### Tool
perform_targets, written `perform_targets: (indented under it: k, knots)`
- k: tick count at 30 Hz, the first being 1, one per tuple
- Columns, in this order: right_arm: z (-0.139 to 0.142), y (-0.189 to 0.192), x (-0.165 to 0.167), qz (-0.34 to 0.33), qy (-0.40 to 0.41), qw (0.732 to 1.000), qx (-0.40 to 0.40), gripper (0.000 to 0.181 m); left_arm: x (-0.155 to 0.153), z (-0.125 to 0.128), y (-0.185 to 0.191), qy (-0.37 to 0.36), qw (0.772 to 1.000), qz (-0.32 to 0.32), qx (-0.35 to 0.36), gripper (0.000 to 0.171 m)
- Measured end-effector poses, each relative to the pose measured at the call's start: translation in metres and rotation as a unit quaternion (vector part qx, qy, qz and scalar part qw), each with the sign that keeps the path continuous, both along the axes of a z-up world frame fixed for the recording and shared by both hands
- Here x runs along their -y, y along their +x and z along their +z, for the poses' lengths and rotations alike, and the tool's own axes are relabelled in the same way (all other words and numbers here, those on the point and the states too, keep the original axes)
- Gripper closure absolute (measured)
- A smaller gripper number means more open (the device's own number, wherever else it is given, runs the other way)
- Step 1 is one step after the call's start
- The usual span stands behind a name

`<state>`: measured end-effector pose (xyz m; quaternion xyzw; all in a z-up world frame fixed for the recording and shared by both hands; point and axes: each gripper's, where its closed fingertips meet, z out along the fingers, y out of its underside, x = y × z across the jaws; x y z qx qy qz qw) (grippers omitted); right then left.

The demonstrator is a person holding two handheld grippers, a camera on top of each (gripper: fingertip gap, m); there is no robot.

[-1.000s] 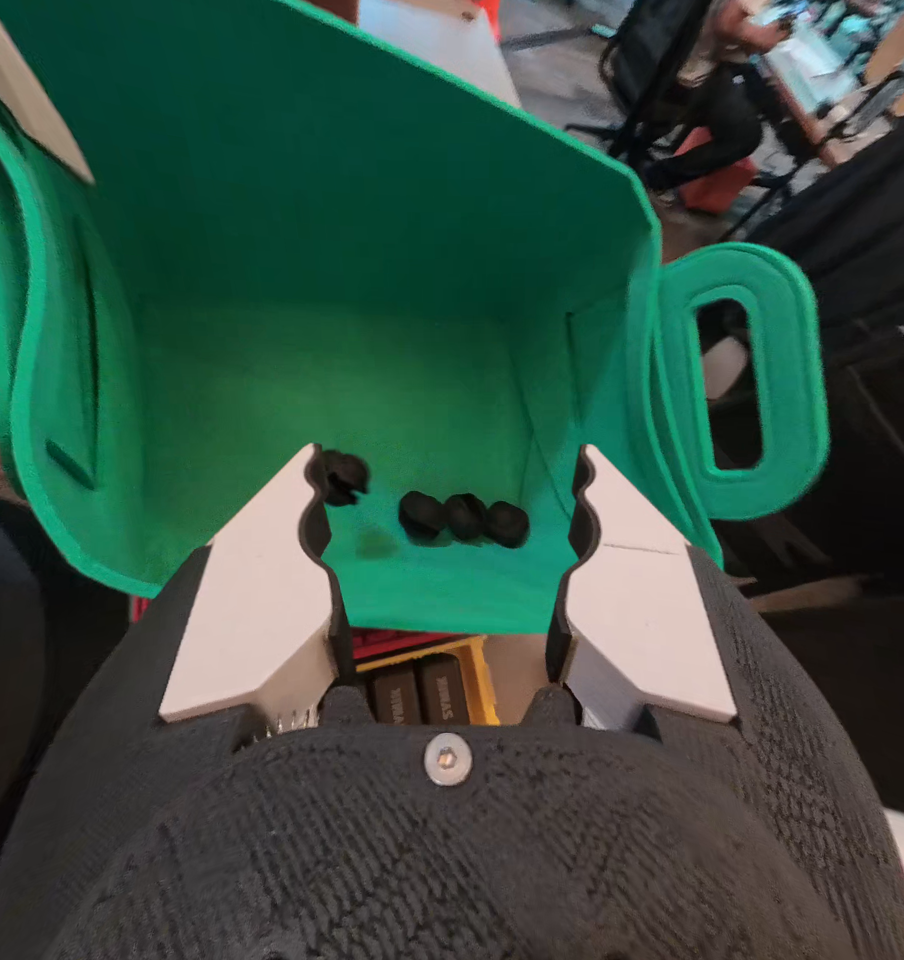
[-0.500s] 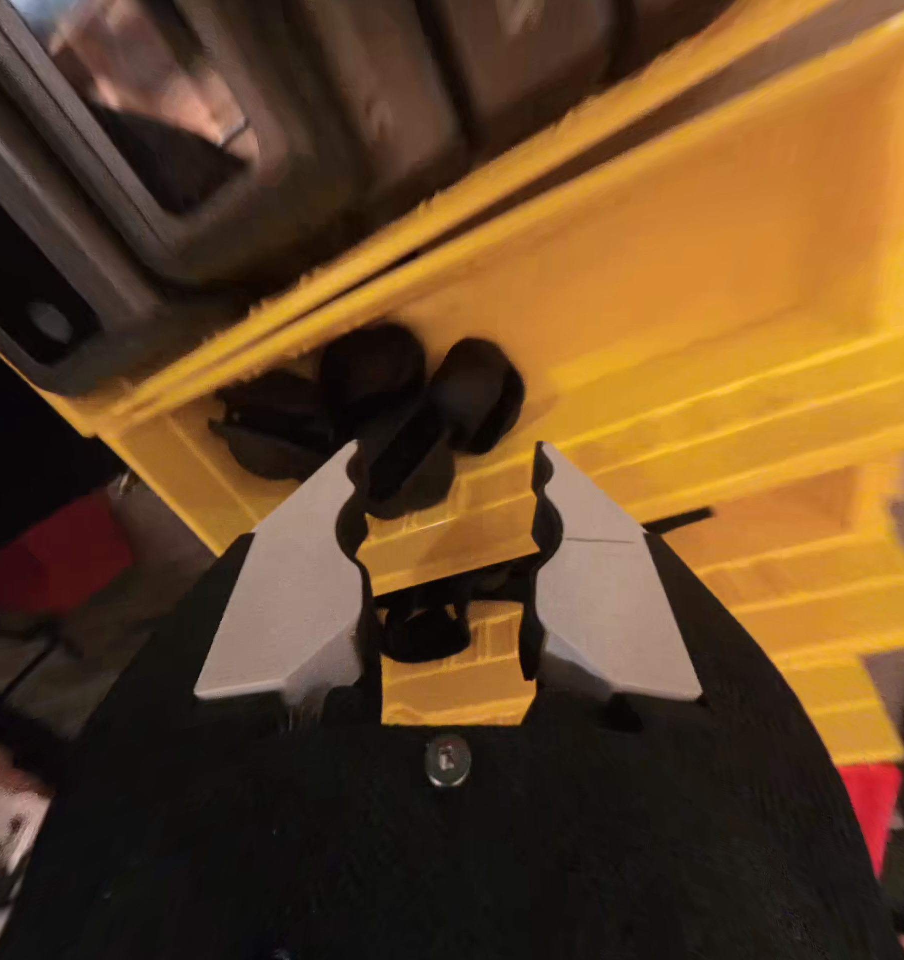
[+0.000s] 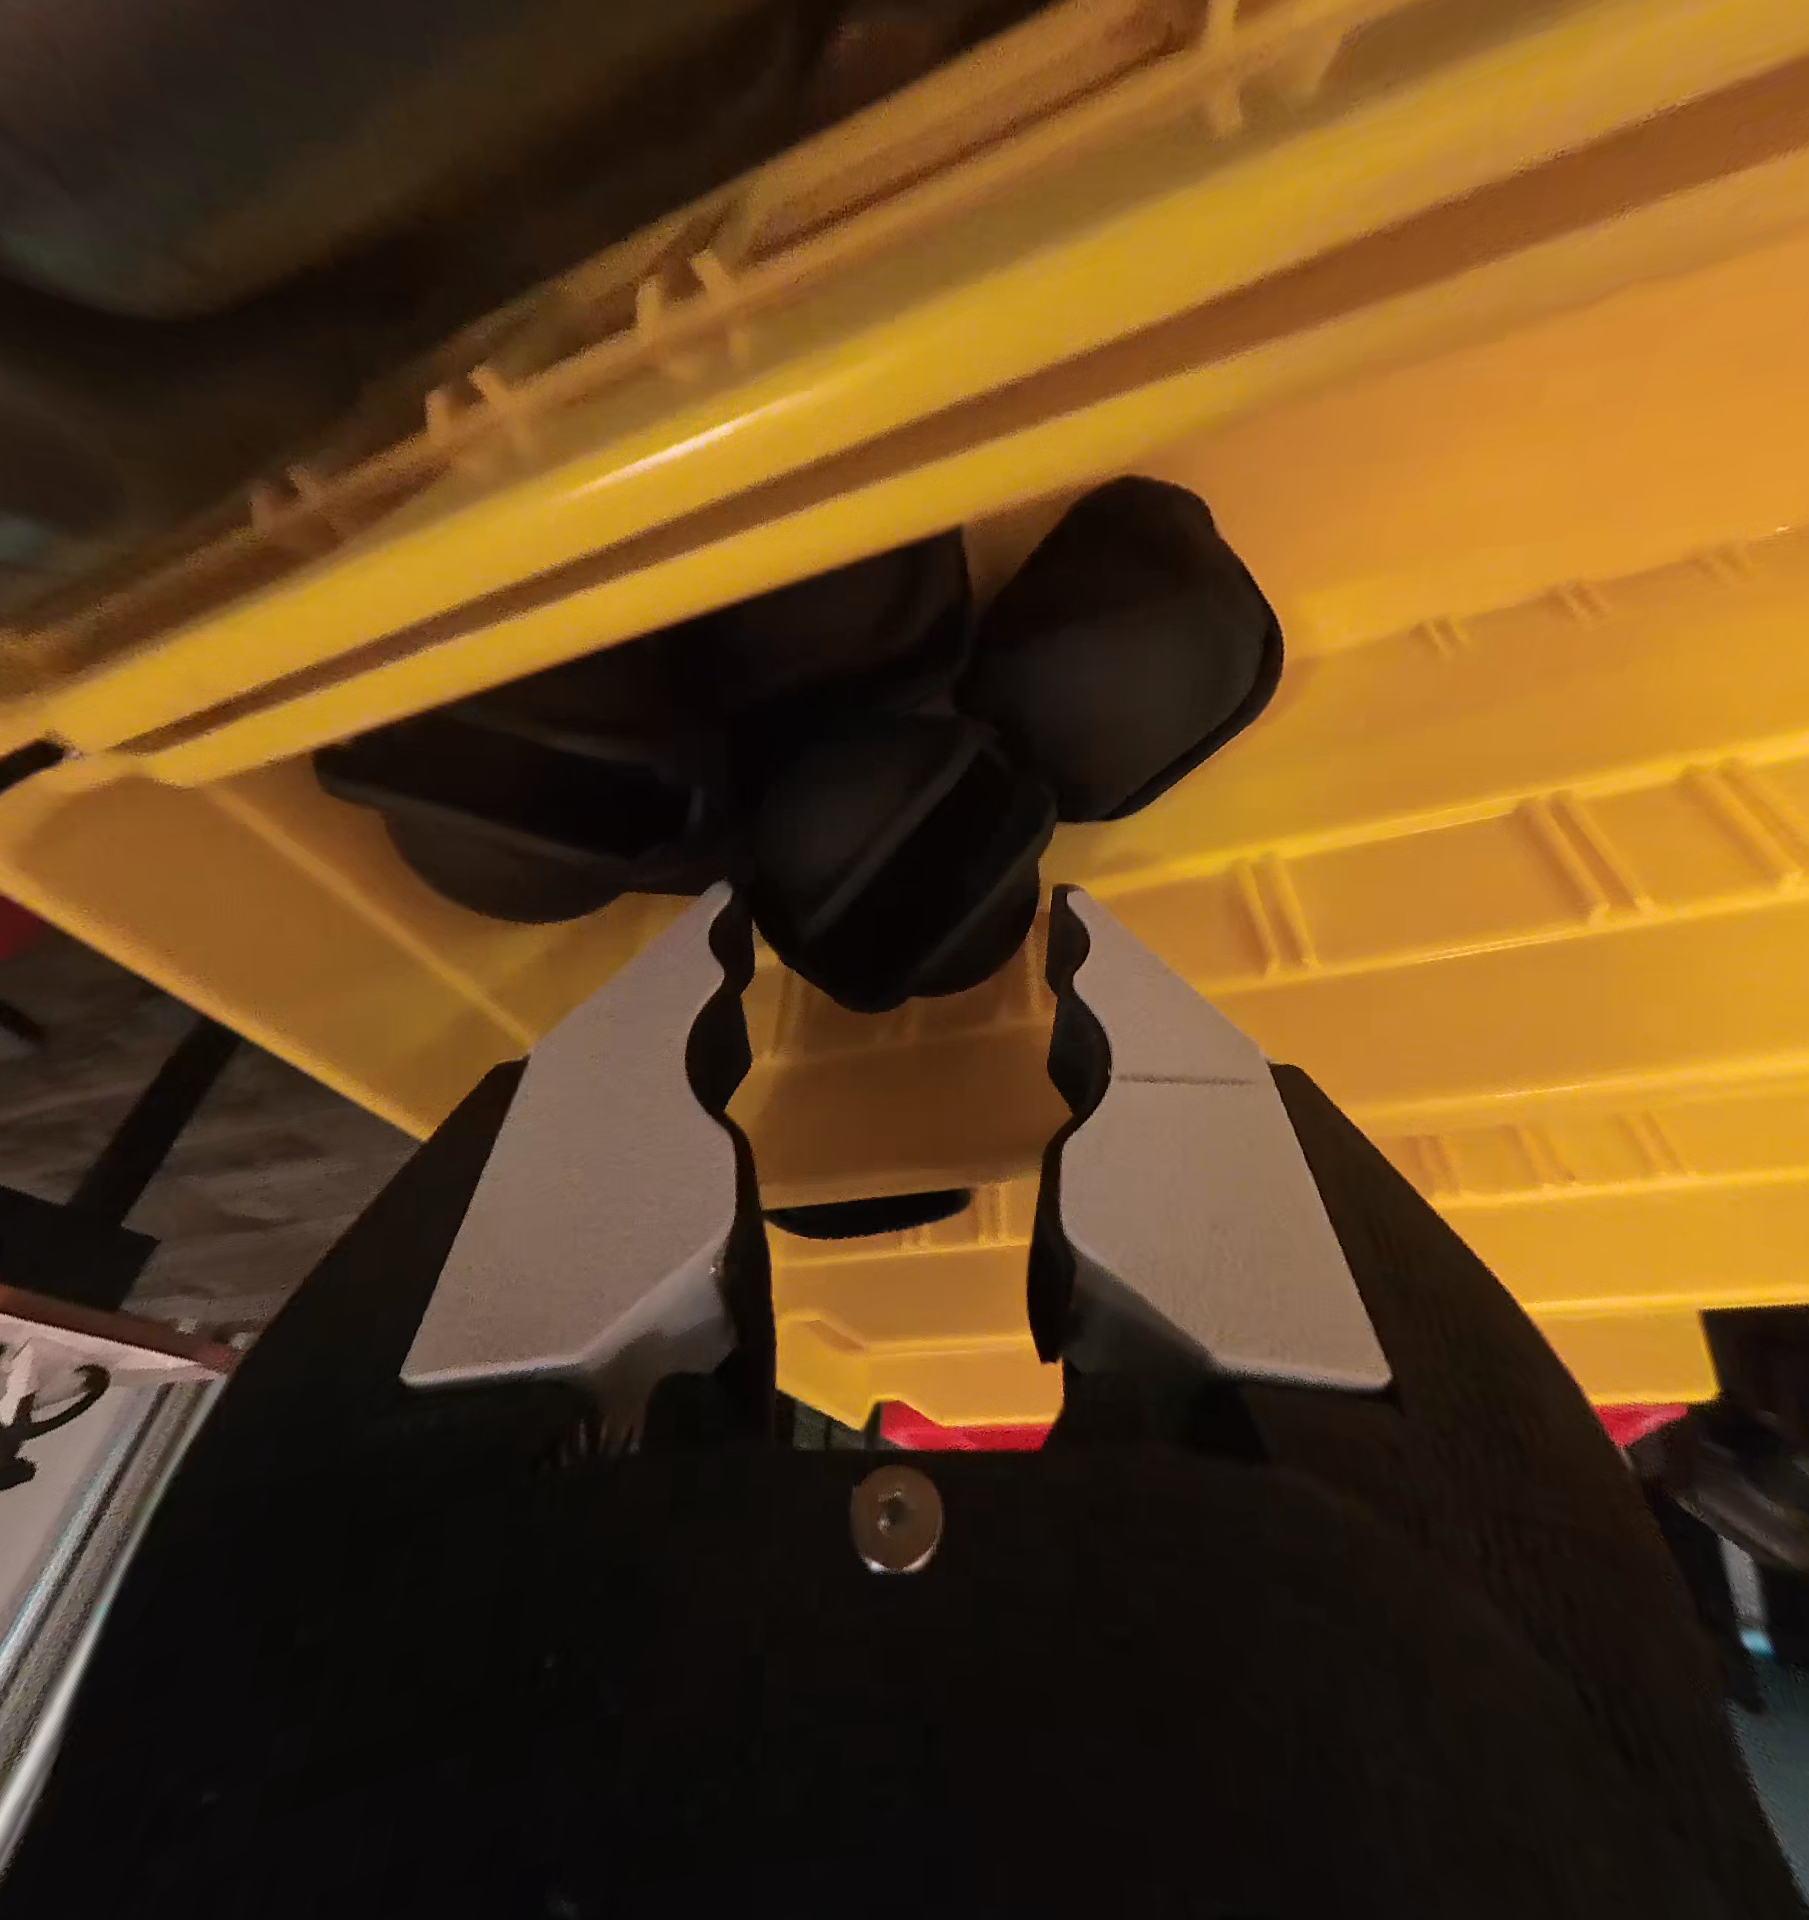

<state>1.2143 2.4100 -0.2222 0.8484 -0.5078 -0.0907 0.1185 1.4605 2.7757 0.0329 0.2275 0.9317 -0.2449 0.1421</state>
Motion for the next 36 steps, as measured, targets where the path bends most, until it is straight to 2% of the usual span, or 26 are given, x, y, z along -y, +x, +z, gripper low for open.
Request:
perform_targets:
  k: [6, 11, 13, 15, 18, 21, 24, 26, 27, 30, 32, 34, 36]
  knots:
    - [-0.001, 0.010, 0.004, 0.092, -0.037, 0.994, 0.039, 0.132, -0.001, 0.003, -0.003, -0.002, 1.000, -0.002, 0.002, 0.128]
    - [0.039, 0.028, 0.017, 0.046, -0.034, 0.989, 0.139, 0.133, -0.001, 0.005, -0.005, -0.003, 1.000, -0.001, 0.003, 0.128]
    - [0.072, 0.044, 0.022, 0.038, -0.040, 0.979, 0.198, 0.132, -0.001, 0.005, -0.005, -0.003, 1.000, 0.000, 0.003, 0.128]
    - [0.120, 0.073, 0.022, 0.032, -0.046, 0.958, 0.282, 0.132, -0.001, 0.005, -0.005, -0.003, 1.000, 0.002, 0.003, 0.128]
    - [0.216, 0.130, 0.006, 0.050, -0.042, 0.895, 0.441, 0.133, -0.001, 0.004, -0.004, -0.003, 1.000, 0.002, 0.002, 0.128]
    - [0.299, 0.179, -0.046, 0.097, 0.028, 0.821, 0.561, 0.130, -0.001, 0.004, -0.002, -0.001, 1.000, 0.002, 0.001, 0.128]
    - [0.342, 0.218, -0.107, 0.139, 0.113, 0.768, 0.614, 0.123, -0.001, 0.004, -0.001, 0.000, 1.000, 0.002, -0.001, 0.129]
    - [0.350, 0.237, -0.129, 0.159, 0.124, 0.756, 0.623, 0.086, -0.001, 0.005, -0.001, 0.000, 1.000, 0.002, -0.001, 0.129]
    - [0.348, 0.241, -0.132, 0.167, 0.116, 0.761, 0.616, 0.078, 0.000, 0.005, -0.002, 0.000, 1.000, 0.003, -0.001, 0.129]
    - [0.348, 0.237, -0.117, 0.163, 0.095, 0.757, 0.625, 0.083, -0.001, 0.005, -0.002, -0.003, 1.000, 0.002, -0.002, 0.129]
    - [0.338, 0.223, -0.087, 0.127, 0.083, 0.766, 0.624, 0.100, -0.002, 0.004, 0.000, -0.006, 1.000, 0.004, -0.002, 0.129]
    - [0.301, 0.204, -0.045, 0.086, 0.050, 0.805, 0.584, 0.107, -0.001, 0.001, 0.001, -0.007, 1.000, 0.007, -0.004, 0.129]
    - [0.236, 0.183, -0.014, 0.065, 0.050, 0.855, 0.512, 0.109, -0.002, 0.001, -0.001, -0.008, 1.000, 0.006, -0.005, 0.129]
